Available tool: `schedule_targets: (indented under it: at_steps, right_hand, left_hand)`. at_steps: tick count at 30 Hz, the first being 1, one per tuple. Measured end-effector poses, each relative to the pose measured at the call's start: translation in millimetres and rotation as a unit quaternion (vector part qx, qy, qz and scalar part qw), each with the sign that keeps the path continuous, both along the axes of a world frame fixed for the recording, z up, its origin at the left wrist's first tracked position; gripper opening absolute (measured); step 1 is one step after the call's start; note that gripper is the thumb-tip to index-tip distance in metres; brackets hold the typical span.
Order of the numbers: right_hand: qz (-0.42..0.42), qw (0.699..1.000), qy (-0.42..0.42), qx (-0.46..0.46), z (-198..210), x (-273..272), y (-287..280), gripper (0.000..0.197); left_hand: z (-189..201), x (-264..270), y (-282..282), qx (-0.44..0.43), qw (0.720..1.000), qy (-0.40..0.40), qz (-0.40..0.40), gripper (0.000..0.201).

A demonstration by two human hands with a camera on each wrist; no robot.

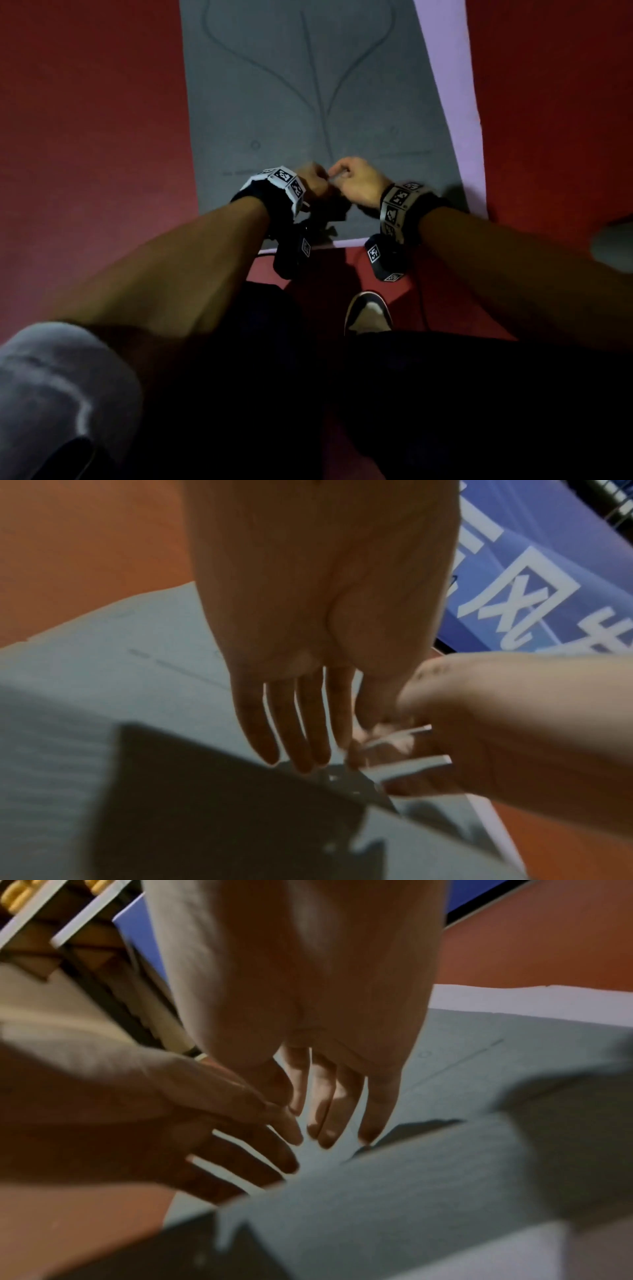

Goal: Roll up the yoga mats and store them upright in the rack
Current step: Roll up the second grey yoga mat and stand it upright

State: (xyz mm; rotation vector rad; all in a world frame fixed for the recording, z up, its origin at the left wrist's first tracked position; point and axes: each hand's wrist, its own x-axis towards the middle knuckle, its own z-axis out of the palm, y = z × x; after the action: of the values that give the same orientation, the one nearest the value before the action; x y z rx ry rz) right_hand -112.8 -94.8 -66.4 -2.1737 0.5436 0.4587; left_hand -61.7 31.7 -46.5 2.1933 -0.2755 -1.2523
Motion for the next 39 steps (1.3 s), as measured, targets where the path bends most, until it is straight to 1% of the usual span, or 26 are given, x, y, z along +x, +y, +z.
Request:
schedule_targets:
  at_steps: [2,3,4,5,6,7,8,10,11,13,16,18,21,23,26,29,32,34,36,39]
  right_hand:
    - [0.050,0.998,0.026,-0.014,2,-8,3,0.017]
    - [0.080,0.995,0.046,-0.023,2,-12,5,0.016]
    - [0.112,0.990,0.072,-0.036,2,-15,6,0.014]
    - [0.145,0.983,0.098,-0.052,1,-18,8,0.011]
    - [0.173,0.975,0.126,-0.068,0,-19,10,0.007]
    - [0.195,0.966,0.149,-0.076,0,-21,12,0.006]
    - [0.211,0.960,0.166,-0.079,0,-22,14,0.010]
    - [0.219,0.956,0.178,-0.081,0,-24,15,0.022]
    - [0.215,0.957,0.180,-0.076,3,-25,16,0.025]
    - [0.198,0.961,0.183,-0.053,7,-25,17,0.024]
    - [0.184,0.965,0.182,-0.032,12,-26,14,0.021]
    - [0.193,0.965,0.175,-0.006,12,-27,11,0.019]
    - [0.208,0.965,0.155,0.030,7,-29,4,0.016]
    - [0.203,0.969,0.143,0.009,6,-31,3,0.021]
    - [0.218,0.968,0.116,-0.046,7,-32,8,0.022]
    - [0.203,0.974,0.076,-0.061,13,-30,13,0.030]
    - [0.238,0.961,0.068,-0.121,17,-25,15,0.034]
    - [0.235,0.956,0.082,-0.153,16,-22,15,0.037]
    - [0.222,0.955,0.078,-0.179,14,-20,14,0.038]
    - [0.220,0.953,0.066,-0.199,16,-16,8,0.040]
  left_hand:
    - [1,-1,6,0.030,0.996,-0.015,-0.082,0.063]
    - [-2,0,8,0.049,0.991,-0.023,-0.125,0.072]
    - [-5,-1,11,0.067,0.985,-0.023,-0.158,0.075]
    - [-8,-2,15,0.079,0.980,-0.013,-0.181,0.069]
    - [-6,-3,18,0.094,0.975,-0.002,-0.199,0.057]
    - [-6,-4,20,0.104,0.972,0.003,-0.209,0.045]
    - [-6,-4,22,0.106,0.970,0.003,-0.217,0.039]
    - [-8,-2,22,0.108,0.969,-0.001,-0.221,0.036]
    - [-6,0,22,0.110,0.971,0.006,-0.213,0.032]
    - [-2,3,22,0.106,0.975,0.036,-0.191,0.025]
    - [0,7,24,0.075,0.975,0.080,-0.194,0.029]
    - [-1,5,23,0.064,0.973,0.091,-0.204,0.033]
    - [-3,7,25,0.057,0.960,0.072,-0.266,0.033]
    - [-7,9,28,0.049,0.954,0.059,-0.290,0.029]
    - [-10,7,30,0.064,0.951,0.010,-0.301,0.028]
    - [-11,5,29,0.072,0.947,-0.108,-0.294,0.030]
    - [-12,4,27,0.054,0.945,-0.197,-0.254,0.030]
    - [-9,2,25,0.047,0.943,-0.226,-0.242,0.031]
    - [-2,1,24,0.055,0.935,-0.242,-0.254,0.037]
    - [4,2,23,0.088,0.907,-0.283,-0.299,0.050]
